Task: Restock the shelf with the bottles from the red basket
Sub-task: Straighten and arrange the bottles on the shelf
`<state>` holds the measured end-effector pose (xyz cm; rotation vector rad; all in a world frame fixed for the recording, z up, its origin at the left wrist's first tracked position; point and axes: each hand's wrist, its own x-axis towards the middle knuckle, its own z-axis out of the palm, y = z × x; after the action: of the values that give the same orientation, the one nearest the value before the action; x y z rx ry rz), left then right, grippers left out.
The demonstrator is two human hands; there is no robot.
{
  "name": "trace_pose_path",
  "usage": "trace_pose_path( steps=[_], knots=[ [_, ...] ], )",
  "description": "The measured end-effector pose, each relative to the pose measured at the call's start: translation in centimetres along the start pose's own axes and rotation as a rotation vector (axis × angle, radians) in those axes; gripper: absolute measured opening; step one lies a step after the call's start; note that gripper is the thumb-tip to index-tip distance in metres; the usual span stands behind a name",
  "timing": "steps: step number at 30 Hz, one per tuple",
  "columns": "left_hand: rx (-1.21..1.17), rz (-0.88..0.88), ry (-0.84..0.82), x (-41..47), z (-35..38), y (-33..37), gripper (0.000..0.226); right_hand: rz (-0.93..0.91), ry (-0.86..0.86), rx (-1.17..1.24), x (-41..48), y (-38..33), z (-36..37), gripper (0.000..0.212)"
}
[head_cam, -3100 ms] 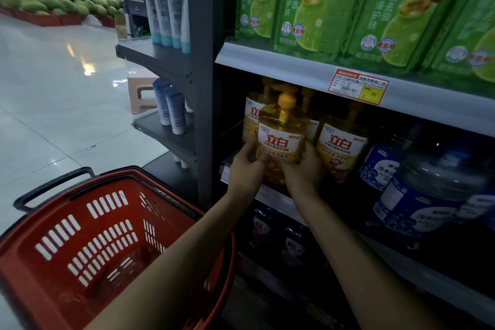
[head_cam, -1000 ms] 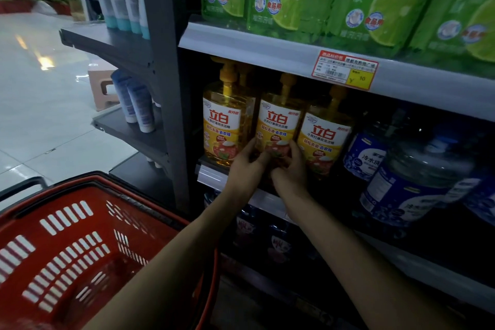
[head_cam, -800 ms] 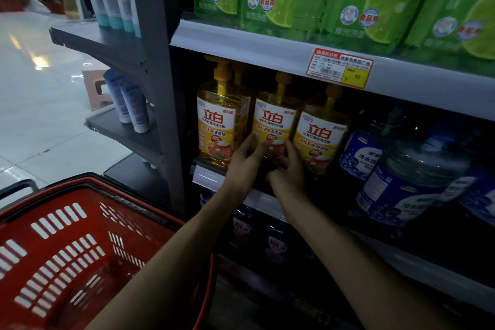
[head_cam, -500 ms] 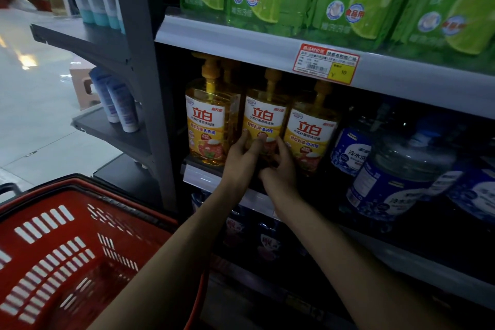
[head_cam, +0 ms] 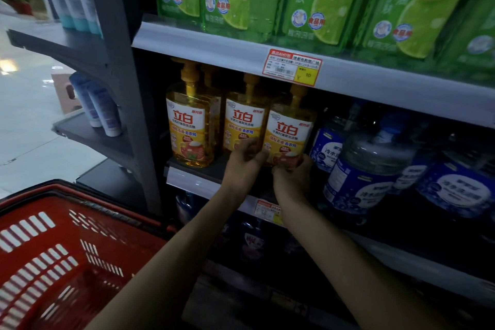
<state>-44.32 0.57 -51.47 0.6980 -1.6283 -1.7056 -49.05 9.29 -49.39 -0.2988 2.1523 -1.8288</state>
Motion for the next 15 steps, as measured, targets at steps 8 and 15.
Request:
trace_pose_path(
  steps=[8,15],
  knots=[
    [-0.014,0.004,-0.039,-0.4,0.9,-0.4,0.041,0.016,-0.083,0.133,-0.1,0.2,0.1,0.084],
    [0.01,-0.001,-0.072,-0.3,1.4,-0.5,0.028,-0.021,-0.087,0.111,0.1,0.3,-0.3,0.078]
  ],
)
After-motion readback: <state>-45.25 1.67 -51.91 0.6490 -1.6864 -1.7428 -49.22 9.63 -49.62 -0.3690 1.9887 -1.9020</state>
